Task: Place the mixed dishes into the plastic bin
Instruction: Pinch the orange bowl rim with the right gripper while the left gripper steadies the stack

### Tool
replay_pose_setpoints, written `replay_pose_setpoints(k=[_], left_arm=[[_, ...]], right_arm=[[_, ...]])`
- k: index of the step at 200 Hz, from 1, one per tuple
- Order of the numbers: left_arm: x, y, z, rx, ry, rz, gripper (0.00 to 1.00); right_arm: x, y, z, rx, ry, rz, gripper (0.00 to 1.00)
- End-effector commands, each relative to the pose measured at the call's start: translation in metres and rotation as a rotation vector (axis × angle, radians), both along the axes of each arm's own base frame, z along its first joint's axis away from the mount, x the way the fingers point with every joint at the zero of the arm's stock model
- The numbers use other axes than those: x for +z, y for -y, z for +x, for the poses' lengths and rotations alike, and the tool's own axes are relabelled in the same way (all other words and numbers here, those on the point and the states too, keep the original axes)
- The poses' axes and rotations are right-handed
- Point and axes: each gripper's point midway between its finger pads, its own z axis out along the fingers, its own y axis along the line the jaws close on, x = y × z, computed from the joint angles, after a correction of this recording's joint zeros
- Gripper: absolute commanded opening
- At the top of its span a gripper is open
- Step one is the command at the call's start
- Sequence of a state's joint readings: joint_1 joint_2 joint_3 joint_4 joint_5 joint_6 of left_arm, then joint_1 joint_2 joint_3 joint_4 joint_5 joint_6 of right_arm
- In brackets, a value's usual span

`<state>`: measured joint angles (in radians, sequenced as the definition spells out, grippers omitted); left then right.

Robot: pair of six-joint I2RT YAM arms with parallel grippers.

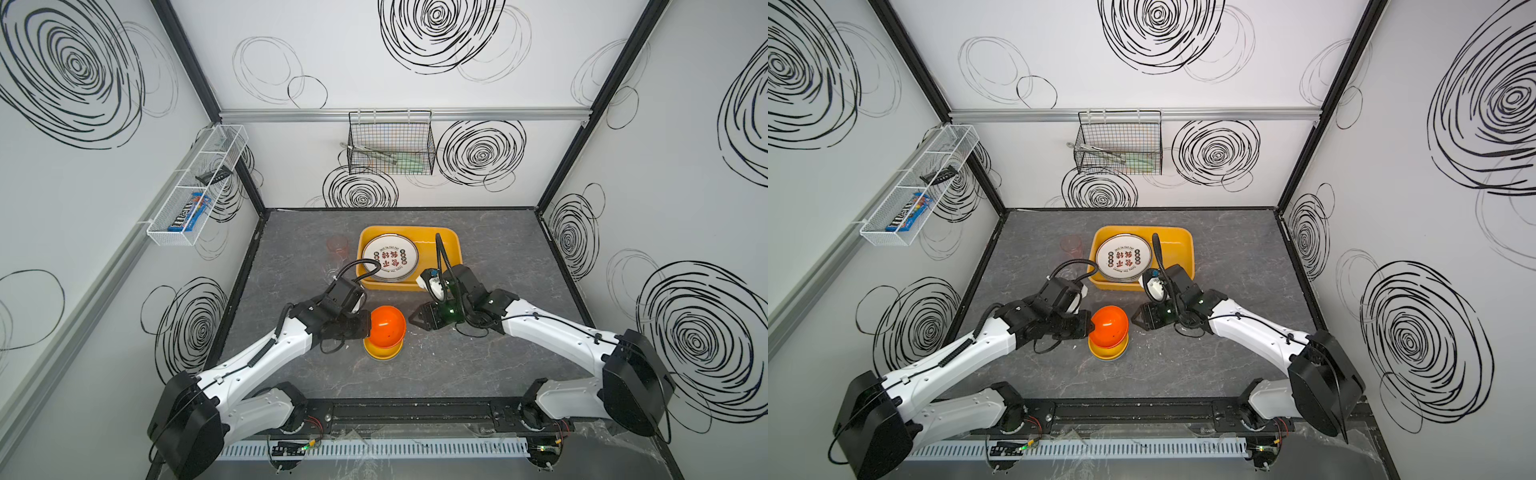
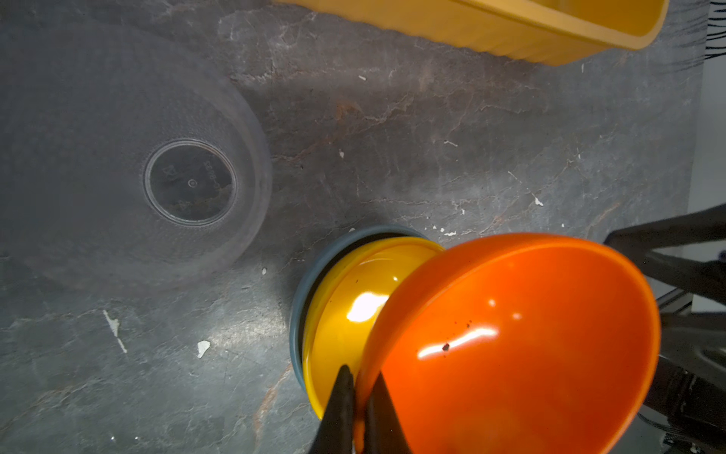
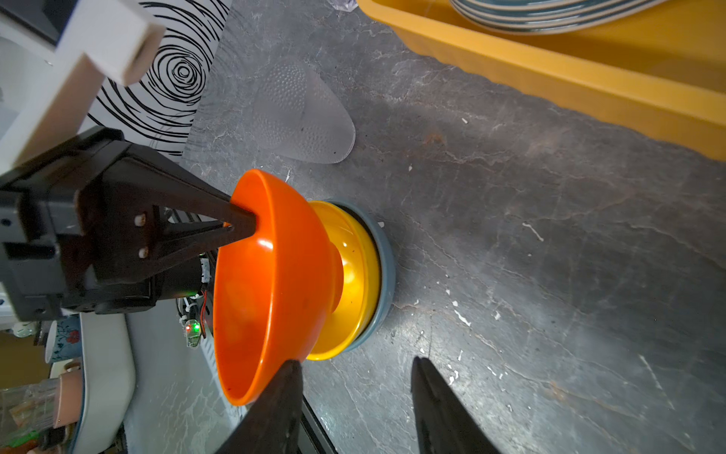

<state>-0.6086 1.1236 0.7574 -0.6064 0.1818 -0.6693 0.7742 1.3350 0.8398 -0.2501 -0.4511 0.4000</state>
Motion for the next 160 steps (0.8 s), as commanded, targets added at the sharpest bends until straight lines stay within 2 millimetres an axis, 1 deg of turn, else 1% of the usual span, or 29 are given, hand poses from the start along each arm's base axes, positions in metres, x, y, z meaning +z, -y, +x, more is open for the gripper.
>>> replay_pose_setpoints(k=[1, 25, 55, 101, 133, 160], left_arm=[[0.020, 0.003, 0.009, -0.005, 0.054, -0.026, 0.08], [0.022, 0.002, 0.009, -0.004, 0.059, -0.027, 0.08], [0.026, 0.002, 0.010, -0.002, 0.069, -0.035, 0.08], [0.033, 0.004, 0.012, 0.001, 0.085, -0.050, 0.08], [0.037, 0.004, 0.013, 0.006, 0.095, -0.058, 0.08], [0.041, 0.003, 0.013, 0.006, 0.103, -0.065, 0.09]], right_arm=[[0.033, -0.008, 0.000, 0.003, 0.023, 0.072, 0.51], [0.045, -0.012, 0.001, 0.000, 0.025, 0.101, 0.51], [0.053, -0.018, 0.001, 0.009, 0.019, 0.129, 0.52], [0.046, -0.037, -0.003, 0.032, -0.007, 0.110, 0.53], [0.039, -0.050, -0.006, 0.053, -0.022, 0.088, 0.51], [0.029, -0.054, -0.004, 0.043, -0.043, 0.057, 0.47]])
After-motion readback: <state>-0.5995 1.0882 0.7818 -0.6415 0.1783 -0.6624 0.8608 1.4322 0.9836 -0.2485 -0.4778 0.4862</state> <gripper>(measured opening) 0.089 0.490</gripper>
